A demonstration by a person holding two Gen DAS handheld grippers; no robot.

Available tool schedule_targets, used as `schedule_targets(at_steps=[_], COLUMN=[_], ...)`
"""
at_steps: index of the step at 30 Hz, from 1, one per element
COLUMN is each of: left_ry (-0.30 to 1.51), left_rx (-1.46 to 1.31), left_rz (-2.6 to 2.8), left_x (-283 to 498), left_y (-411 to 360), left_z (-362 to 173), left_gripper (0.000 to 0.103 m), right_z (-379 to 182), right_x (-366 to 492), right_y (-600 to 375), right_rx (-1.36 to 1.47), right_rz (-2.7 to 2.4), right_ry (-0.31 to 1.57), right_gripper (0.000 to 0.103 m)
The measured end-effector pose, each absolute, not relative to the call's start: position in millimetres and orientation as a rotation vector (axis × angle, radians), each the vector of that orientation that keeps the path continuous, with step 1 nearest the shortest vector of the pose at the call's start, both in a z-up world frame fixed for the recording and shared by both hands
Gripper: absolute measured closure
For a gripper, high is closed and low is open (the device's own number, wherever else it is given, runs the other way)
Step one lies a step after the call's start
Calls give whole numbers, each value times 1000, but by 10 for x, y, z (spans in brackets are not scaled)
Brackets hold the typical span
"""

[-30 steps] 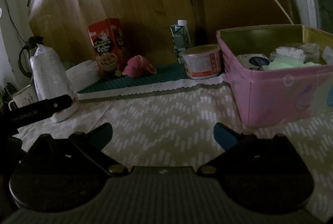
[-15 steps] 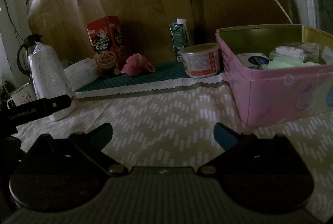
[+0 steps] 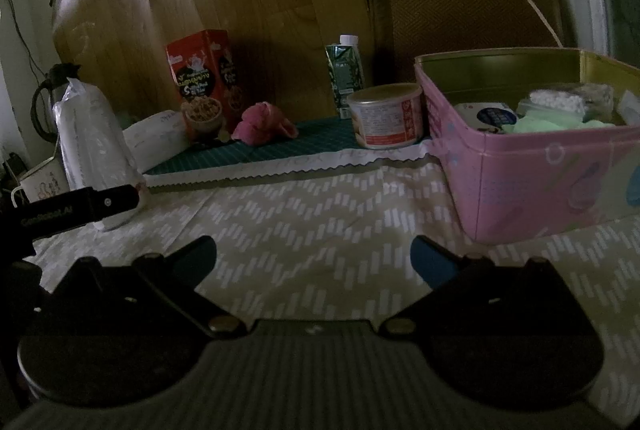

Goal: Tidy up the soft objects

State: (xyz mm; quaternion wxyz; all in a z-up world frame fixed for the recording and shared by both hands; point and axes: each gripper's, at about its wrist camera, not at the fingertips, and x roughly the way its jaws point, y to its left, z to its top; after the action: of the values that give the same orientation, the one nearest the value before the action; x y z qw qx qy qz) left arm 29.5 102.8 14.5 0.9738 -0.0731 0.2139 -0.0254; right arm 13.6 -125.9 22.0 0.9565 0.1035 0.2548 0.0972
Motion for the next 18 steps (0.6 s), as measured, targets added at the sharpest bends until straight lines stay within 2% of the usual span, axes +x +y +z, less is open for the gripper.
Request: schedule_targets(at_steps=[18], left_ry=[448], left_rx=[-131], left_rz=[-43], left_x=[322], left_y=[1013], left_z=[137], left_gripper=[0], right_z=[218], right_x=[128], right_y=[-1255], right_rx=[189], right_rz=[189], right_ry=[509], right_gripper=[0])
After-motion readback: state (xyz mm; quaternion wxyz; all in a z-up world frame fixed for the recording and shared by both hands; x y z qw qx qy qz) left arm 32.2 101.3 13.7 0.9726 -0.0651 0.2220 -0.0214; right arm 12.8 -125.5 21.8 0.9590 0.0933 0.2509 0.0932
